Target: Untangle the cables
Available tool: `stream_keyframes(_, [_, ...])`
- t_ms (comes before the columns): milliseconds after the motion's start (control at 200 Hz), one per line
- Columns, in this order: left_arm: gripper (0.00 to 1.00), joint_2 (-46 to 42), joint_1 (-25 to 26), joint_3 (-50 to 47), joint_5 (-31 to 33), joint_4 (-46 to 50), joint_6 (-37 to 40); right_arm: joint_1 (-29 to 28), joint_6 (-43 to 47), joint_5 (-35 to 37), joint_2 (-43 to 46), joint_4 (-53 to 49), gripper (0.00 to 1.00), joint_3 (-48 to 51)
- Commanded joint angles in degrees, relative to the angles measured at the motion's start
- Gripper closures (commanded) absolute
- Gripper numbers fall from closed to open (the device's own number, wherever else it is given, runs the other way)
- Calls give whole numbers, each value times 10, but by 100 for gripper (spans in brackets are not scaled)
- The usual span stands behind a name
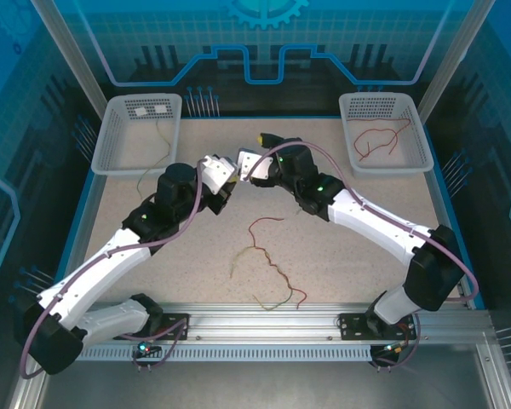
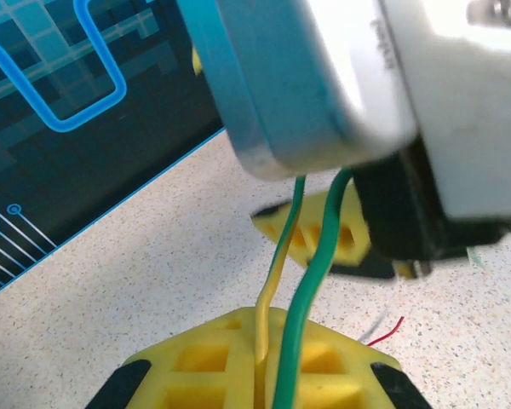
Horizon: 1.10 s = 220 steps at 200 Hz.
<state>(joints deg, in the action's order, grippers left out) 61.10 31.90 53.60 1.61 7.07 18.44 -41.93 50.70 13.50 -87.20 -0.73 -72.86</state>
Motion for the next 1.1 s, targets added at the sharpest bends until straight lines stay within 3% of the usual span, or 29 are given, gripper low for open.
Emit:
stream_keyframes(0, [100,-10,5,-4,-24,-27,2,14,-23,-84,46,-14,97,-1])
stream_keyframes(115, [100,-18,1,-27,-30,-77,-31,35,-97,-158,86,8,100,33])
stream_keyframes(285, [100,-22,-46,-78,-118,-198,-142,94,-287,-291,130,76,100,72])
stream_keyframes(465, [100,-2,-53,-119,-182,-303,-193,132,-467,-317,135,191,100,97])
stream_keyframes(555, [100,8,-53,-124,-178,-303,-197,156,-556,-316,128,217,100,91])
stream_keyframes(720, [100,9,-54,-151,-161,-315,-201,234,-734,-380,112,305,100,103])
stream_keyframes(850, [100,38,-53,-144,-195,-319,-216,226,-764,-391,96,309,100,90])
stream_keyframes(946, [100,73,-44,-128,-231,-325,-229,193,-725,-369,97,304,100,89])
stream_keyframes(1096, [100,70,-37,-129,-170,-336,-243,177,-649,-345,108,197,100,56])
